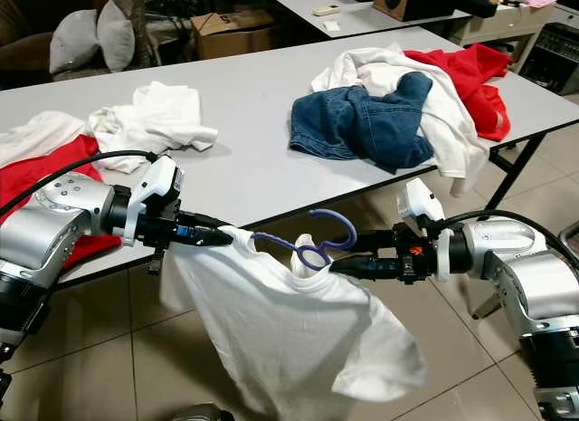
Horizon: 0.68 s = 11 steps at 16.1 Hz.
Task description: Hang hanger
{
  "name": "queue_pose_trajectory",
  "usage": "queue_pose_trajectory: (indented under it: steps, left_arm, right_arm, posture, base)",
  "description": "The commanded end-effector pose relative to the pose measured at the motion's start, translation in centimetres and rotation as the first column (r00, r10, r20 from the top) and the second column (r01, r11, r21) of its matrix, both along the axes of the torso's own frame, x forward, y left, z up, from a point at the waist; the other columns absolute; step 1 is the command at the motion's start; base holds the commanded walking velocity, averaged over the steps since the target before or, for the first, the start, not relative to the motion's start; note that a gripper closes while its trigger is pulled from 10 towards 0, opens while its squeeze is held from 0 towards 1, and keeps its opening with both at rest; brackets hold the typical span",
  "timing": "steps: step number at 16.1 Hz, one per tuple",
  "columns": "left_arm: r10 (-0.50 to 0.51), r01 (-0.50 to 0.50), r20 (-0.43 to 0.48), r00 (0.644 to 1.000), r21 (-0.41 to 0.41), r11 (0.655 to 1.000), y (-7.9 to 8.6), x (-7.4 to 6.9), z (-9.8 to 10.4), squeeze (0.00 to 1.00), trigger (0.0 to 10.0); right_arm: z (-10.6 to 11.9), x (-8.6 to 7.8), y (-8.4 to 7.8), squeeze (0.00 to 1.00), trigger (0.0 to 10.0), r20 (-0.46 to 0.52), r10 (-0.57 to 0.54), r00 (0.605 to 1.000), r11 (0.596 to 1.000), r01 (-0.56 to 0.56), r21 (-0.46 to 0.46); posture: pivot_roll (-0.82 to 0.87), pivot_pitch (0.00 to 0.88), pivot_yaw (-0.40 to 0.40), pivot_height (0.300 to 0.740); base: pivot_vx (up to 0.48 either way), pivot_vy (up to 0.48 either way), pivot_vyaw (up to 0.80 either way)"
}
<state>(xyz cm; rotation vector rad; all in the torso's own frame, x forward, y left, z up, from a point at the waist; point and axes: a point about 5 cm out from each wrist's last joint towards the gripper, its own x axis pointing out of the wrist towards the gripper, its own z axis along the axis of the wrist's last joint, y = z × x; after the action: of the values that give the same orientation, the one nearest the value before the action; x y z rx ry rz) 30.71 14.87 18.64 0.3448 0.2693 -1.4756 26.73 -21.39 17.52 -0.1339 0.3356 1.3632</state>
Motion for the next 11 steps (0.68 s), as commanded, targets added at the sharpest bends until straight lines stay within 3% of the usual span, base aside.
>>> queue_pose_trajectory:
  steps: [1,6,11]
  left_arm:
    - [-0.038,0.038,0.033,0.999,-0.021,0.999,-1.4,0.0,0.4,0.00,0.0]
    - [0.007,-0.008,0.047,0.999,0.022,1.000,-0.6,0.3,-0.2,0.00,0.0]
    - [0.028,-0.029,0.053,0.998,0.023,0.999,-0.5,0.6,-0.3,0.00,0.0]
  right_arm:
    - [0.4,0.1,1.2,1.00,10.0,0.034,0.035,0.999,0.999,-0.035,-0.001]
    - [1.3,-0.2,-0.2,1.00,10.0,0.083,-0.053,0.995,0.998,0.052,0.020]
    - [2.4,-0.8,-0.8,1.00,10.0,0.074,-0.044,0.996,0.994,0.036,0.104]
  posture:
    - [-0.04,0.000,0.018,0.740]
    - [-0.05,0.000,0.020,0.740]
    - [-0.05,0.000,0.022,0.740]
  base:
    - [0.000,0.000,0.00]
    - [0.000,0.000,0.00]
    - [0.000,0.000,0.00]
